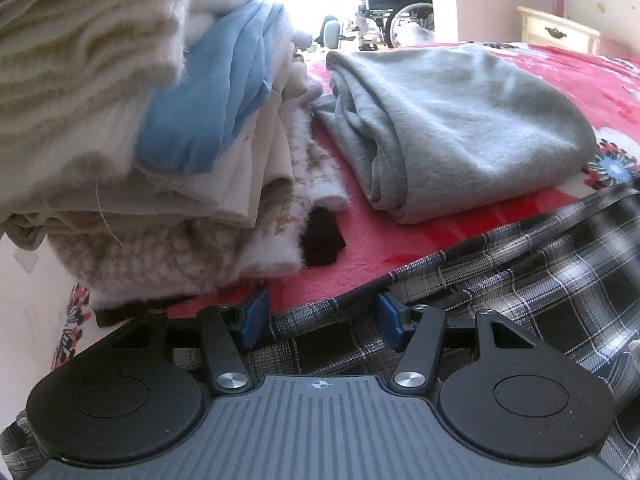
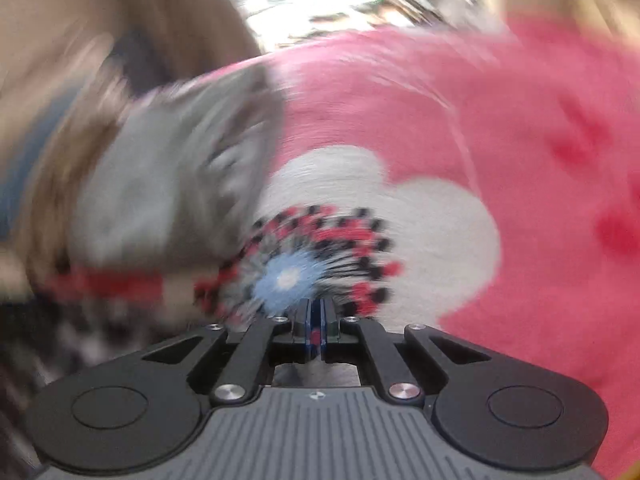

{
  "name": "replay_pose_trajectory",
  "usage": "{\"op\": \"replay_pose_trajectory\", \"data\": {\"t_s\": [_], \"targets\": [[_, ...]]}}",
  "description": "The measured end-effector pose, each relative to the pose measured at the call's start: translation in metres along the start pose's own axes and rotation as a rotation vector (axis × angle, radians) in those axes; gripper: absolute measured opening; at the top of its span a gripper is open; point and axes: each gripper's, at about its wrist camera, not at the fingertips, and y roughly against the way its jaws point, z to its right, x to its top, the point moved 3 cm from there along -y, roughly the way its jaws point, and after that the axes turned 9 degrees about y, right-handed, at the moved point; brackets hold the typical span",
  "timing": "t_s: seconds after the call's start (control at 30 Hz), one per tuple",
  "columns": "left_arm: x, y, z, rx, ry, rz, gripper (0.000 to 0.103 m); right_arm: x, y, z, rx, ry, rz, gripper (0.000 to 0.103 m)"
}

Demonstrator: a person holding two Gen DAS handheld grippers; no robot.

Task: Fold clothes

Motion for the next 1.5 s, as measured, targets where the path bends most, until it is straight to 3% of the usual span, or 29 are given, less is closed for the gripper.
{"op": "replay_pose_trajectory", "data": {"t_s": [0.07, 0.13, 0.17, 0.23, 0.47, 0.6, 0.7, 0.9, 1.0, 1.07, 1.17, 1.23, 1.27, 1.3, 1.37, 1.5], "targets": [[0.000, 0.001, 0.000, -0.001, -0.007, 0.001, 0.059, 0.004, 0.000, 0.038, 0.113, -0.284, -0.011, 0.006], [-0.001, 0.003, 0.001, 0.006, -0.024, 0.006, 0.060, -0.001, 0.008, 0.068, 0.165, -0.497, 0.027, 0.018], [-0.002, 0.005, 0.002, 0.010, -0.034, 0.009, 0.060, -0.004, 0.018, 0.077, 0.159, -0.554, 0.063, 0.030], [-0.002, 0.009, 0.005, 0.014, -0.055, 0.019, 0.060, -0.007, 0.041, 0.085, 0.131, -0.561, 0.110, 0.033], [-0.002, 0.032, 0.014, -0.018, -0.054, 0.039, 0.061, -0.042, 0.135, 0.049, 0.103, -0.340, 0.052, 0.034], [-0.004, 0.056, 0.023, -0.058, -0.049, 0.052, 0.064, -0.091, 0.192, 0.004, 0.011, -0.132, -0.011, 0.039], [-0.007, 0.077, 0.033, -0.108, -0.054, 0.059, 0.066, -0.133, 0.224, -0.013, -0.057, -0.067, -0.021, 0.040], [-0.017, 0.112, 0.083, -0.293, -0.143, 0.040, 0.067, -0.205, 0.243, -0.058, -0.090, -0.029, -0.044, 0.040], [-0.026, 0.125, 0.119, -0.394, -0.204, 0.014, 0.067, -0.225, 0.244, -0.085, -0.184, 0.109, -0.039, 0.040], [-0.035, 0.134, 0.143, -0.461, -0.235, -0.013, 0.067, -0.241, 0.242, -0.098, -0.281, 0.233, -0.058, 0.040], [-0.053, 0.152, 0.173, -0.556, -0.284, -0.033, 0.067, -0.260, 0.229, -0.109, -0.353, 0.357, -0.112, 0.040], [-0.066, 0.163, 0.190, -0.624, -0.309, -0.054, 0.067, -0.272, 0.220, -0.112, -0.410, 0.434, -0.151, 0.029], [-0.073, 0.167, 0.198, -0.650, -0.332, -0.062, 0.067, -0.270, 0.223, -0.111, -0.384, 0.416, -0.155, 0.008], [-0.079, 0.171, 0.206, -0.676, -0.355, -0.070, 0.067, -0.267, 0.226, -0.110, -0.358, 0.398, -0.158, 0.005], [-0.092, 0.178, 0.221, -0.719, -0.403, -0.084, 0.067, -0.243, 0.251, -0.098, -0.256, 0.257, -0.087, 0.004], [-0.117, 0.179, 0.242, -0.714, -0.494, -0.107, 0.067, -0.185, 0.305, -0.037, -0.014, -0.193, 0.180, 0.004]]}}
